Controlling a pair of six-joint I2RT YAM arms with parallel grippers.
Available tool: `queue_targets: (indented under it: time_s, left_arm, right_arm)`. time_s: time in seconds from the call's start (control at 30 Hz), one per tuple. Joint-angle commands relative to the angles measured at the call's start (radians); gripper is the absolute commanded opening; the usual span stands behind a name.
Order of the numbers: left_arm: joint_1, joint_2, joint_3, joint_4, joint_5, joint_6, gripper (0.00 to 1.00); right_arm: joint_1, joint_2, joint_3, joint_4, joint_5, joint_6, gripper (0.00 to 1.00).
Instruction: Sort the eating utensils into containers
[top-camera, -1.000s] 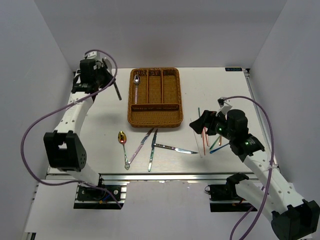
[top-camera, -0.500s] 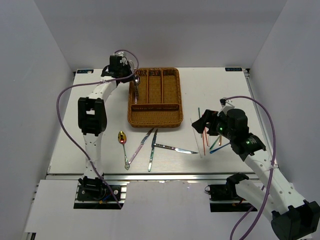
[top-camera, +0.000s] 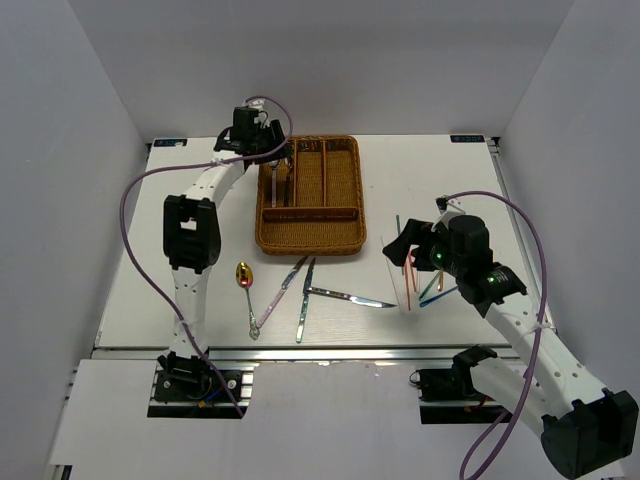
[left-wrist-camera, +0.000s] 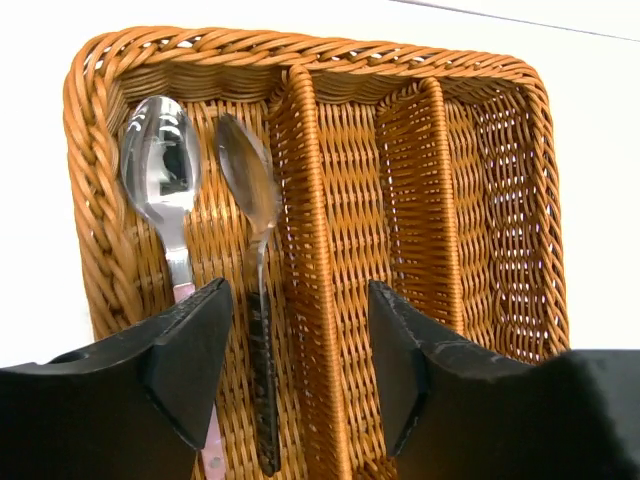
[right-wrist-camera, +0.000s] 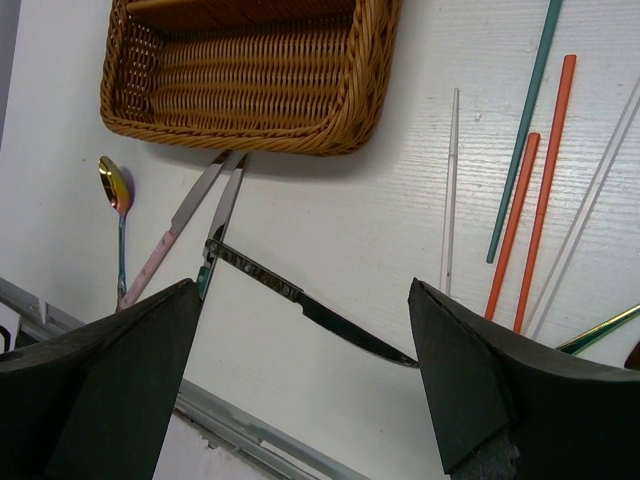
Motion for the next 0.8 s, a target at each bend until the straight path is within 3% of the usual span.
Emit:
queue_targets:
  time_s: [0.0,0.03,0.07,0.1,0.13,0.2,0.27,0.3,0.33,0.4,0.47,0.6,0.77]
  left_arm:
    - [-0.001,-0.127,0.026,-0.031,-0.050,0.010,0.67]
    - [-0.001,-0.141,0.002,-0.035,-0.059,0.010,0.74]
    - [-0.002,-0.186,-0.015,-0.057,-0.095,0.006,0.91]
    - [-0.013,-0.223,-0.041,-0.065,-0.141,0.006,0.98]
    - [-0.025,-0.268,-0.103,-0.072,-0.207,0.020,0.98]
    - [-0.087,-0.412,-0.139,-0.146,-0.501,0.033,0.98]
    - [-0.128,-0.502,-0.205,-0.242,-0.655,-0.026,0.98]
    - [-0.135,-0.618,-0.269,-0.246,-0.662,-0.073,0.98]
    - [-0.129,-0.686,-0.449,-0.212,-0.589,-0.179,0.98]
    - [-0.106,-0.915,-0.701,-0.061,-0.327,-0.195,0.98]
    - [-0.106,-1.059,-0.987,0.067,-0.294,-0.267,0.98]
    - [-0.140,-1.216,-1.096,-0.149,-0.549,-0.336,0.98]
    - [-0.200,-1.250,-1.190,-0.239,-0.576,-0.378,0.98]
  right_arm:
    - [0.004,-0.004,0.034,0.016,-0.004,-0.020,0.89]
    - [0.004,-0.007,0.034,0.016,-0.004,-0.020,0.89]
    - [0.004,-0.009,0.034,0.015,-0.001,-0.022,0.89]
    - [0.004,-0.010,0.035,0.013,-0.002,-0.025,0.89]
    - [0.004,-0.010,0.035,0.013,0.002,-0.026,0.89]
    - [0.004,-0.007,0.041,0.012,0.002,-0.034,0.89]
    - [0.004,0.002,0.051,0.010,0.005,-0.042,0.89]
    - [0.004,0.007,0.055,0.001,0.008,-0.046,0.89]
    - [0.004,0.011,0.063,-0.001,0.013,-0.049,0.89]
    - [0.004,0.013,0.064,0.001,0.013,-0.052,0.89]
    - [0.004,0.014,0.064,-0.002,0.008,-0.059,0.89]
    - [0.006,-0.007,0.048,-0.010,0.002,-0.057,0.89]
    - [0.007,-0.026,0.014,-0.004,0.002,-0.036,0.89]
